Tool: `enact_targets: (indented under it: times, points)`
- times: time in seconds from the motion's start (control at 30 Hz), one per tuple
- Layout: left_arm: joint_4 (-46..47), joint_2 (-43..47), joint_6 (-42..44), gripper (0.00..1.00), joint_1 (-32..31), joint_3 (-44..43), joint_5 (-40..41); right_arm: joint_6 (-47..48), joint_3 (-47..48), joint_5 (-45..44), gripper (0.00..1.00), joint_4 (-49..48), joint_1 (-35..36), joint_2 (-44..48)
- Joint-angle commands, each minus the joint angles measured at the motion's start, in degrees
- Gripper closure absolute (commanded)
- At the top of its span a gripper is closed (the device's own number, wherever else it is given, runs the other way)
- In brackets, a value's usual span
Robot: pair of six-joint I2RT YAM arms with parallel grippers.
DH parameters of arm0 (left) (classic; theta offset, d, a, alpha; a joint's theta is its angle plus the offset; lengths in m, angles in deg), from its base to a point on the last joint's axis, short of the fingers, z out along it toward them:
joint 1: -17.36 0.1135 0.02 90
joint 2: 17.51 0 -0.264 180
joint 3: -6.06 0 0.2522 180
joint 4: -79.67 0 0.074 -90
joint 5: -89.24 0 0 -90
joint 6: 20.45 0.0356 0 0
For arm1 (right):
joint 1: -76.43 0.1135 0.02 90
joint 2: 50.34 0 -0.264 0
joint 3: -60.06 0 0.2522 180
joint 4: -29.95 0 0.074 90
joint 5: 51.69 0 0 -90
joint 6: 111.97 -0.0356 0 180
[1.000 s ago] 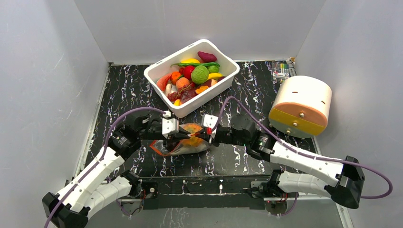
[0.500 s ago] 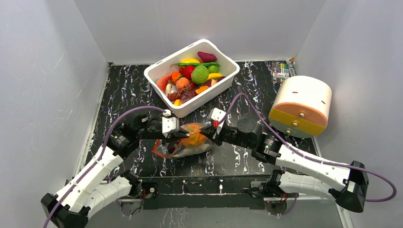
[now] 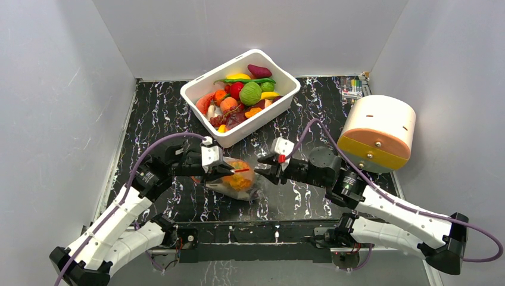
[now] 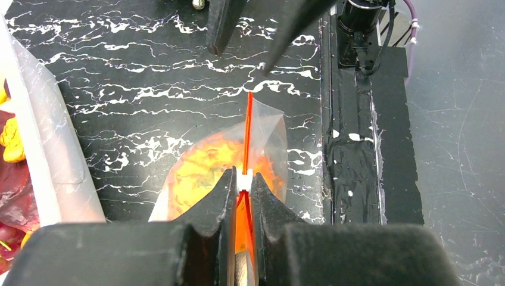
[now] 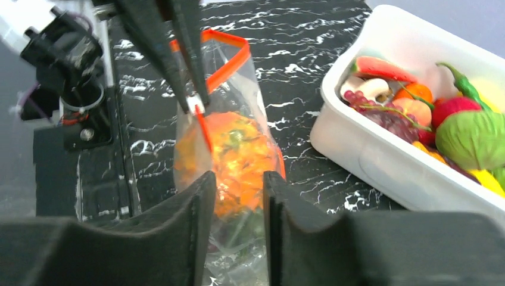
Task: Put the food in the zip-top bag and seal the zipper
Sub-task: Zip the zipper food storage bag at the center of the board.
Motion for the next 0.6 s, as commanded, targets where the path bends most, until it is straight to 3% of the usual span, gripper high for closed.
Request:
enact_targets:
  times: [0.0,0.13,0.43,0.57]
  points:
    - [3.4,-0.4,-0.9,1.00,0.2,-2.2,-2.4,4.9,3.5,8.3,0.60,0.7,0.0,0.1]
    - [4.0,-1.1,-0.9,1.00,0.2,-2.0,-2.9,4.3,5.9,11.3,0.53,1.1,0.0,-2.4]
    - [4.8,-1.5,-1.5,1.00,0.2,-1.1,-4.0,3.7,6.6,12.6,0.53,-4.5,0.4,-9.6]
    - [5.3,-1.5,-1.8,1.00,0.1,-1.0,-4.4,4.2,7.2,13.2,0.58,-5.4,0.4,-11.6]
